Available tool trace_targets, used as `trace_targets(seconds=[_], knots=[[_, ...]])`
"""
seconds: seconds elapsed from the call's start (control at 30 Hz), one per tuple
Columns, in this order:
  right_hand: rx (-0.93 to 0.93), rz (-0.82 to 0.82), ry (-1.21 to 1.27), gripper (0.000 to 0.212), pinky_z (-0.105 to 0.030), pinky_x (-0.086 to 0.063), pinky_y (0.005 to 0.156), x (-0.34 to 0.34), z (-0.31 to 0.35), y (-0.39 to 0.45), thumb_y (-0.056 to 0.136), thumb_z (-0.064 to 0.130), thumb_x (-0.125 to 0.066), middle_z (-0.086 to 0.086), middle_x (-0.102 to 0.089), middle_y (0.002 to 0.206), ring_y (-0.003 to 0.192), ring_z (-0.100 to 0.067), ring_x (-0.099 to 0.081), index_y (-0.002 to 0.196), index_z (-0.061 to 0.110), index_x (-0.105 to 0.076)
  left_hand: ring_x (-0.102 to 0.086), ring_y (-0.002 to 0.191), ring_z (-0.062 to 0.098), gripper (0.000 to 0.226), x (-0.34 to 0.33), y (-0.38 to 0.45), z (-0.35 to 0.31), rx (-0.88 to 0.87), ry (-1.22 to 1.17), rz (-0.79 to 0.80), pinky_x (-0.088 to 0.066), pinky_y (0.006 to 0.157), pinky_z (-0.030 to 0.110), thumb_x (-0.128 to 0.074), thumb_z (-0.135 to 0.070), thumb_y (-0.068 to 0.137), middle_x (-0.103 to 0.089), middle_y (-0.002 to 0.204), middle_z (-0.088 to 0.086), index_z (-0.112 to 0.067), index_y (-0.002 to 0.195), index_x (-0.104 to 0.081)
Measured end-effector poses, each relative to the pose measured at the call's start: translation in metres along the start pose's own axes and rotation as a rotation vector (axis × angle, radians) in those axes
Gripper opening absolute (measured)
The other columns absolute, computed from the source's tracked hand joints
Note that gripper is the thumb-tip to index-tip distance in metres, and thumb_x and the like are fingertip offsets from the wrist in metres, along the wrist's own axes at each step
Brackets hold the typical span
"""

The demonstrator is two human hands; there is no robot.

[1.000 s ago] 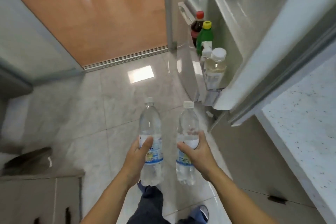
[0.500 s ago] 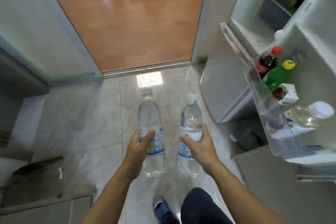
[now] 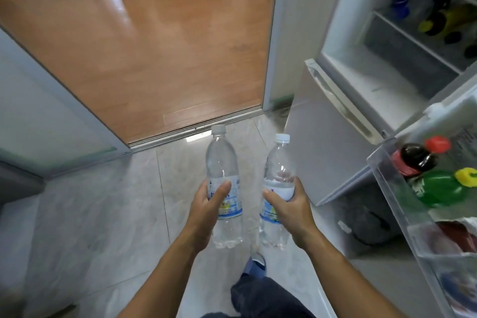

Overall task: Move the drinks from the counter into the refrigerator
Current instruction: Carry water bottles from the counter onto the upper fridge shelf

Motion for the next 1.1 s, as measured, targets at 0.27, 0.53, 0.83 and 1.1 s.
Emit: trace_targets(seconds=[0.27, 0.53, 0.83, 1.1], knots=[[0.007, -0.186, 0.064, 0.046, -0.023, -0.059, 0.065, 0.022, 0.059, 0.112, 0.079, 0.029, -0.082, 0.009, -0.069, 0.102, 0.091, -0.011, -0.073, 0.114, 0.039, -0.054, -0.074, 0.091, 0.03, 0.056, -0.057, 0.12, -0.091, -0.018, 0.047, 0.179, -0.061, 0.077, 0.04, -0.067, -0.046, 0.073, -0.074, 0.104, 0.012, -0.013, 0.118, -0.058], [0.038, -0.548, 0.042, 0.045, -0.015, -0.054, 0.063, 0.062, 0.107, 0.194, 0.073, 0.03, -0.083, 0.012, -0.07, 0.098, 0.084, -0.004, -0.071, 0.109, 0.038, -0.057, -0.075, 0.09, 0.027, 0.03, -0.14, 0.259, -0.147, -0.012, 0.086, 0.466, -0.06, 0.073, 0.037, -0.068, -0.032, 0.088, -0.076, 0.102, 0.007, -0.024, 0.116, -0.064], [0.164, -0.97, 0.08, 0.038, -0.013, -0.052, 0.059, 0.11, 0.199, 0.231, 0.077, 0.03, -0.083, 0.013, -0.069, 0.09, 0.078, -0.002, -0.069, 0.102, 0.035, -0.055, -0.074, 0.088, 0.014, 0.036, -0.257, 0.329, -0.249, -0.139, 0.219, 0.839, -0.056, 0.066, 0.021, -0.074, -0.049, 0.068, -0.076, 0.097, -0.003, -0.035, 0.101, -0.067], [0.339, -1.194, 0.107, 0.056, -0.033, -0.058, 0.08, 0.184, 0.287, 0.253, 0.059, 0.053, -0.075, 0.012, -0.069, 0.1, 0.092, -0.01, -0.069, 0.108, 0.037, -0.053, -0.072, 0.098, 0.02, 0.039, -0.384, 0.342, -0.332, -0.355, 0.226, 1.017, -0.057, 0.085, 0.038, -0.075, -0.04, 0.079, -0.075, 0.104, 0.001, -0.025, 0.113, -0.063]])
Point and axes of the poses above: each hand's wrist, its own y-axis towards the middle knuckle, its own x-axis out of the back of the hand, z = x × y, the point moved 6 cm from there along y, towards the middle knuckle
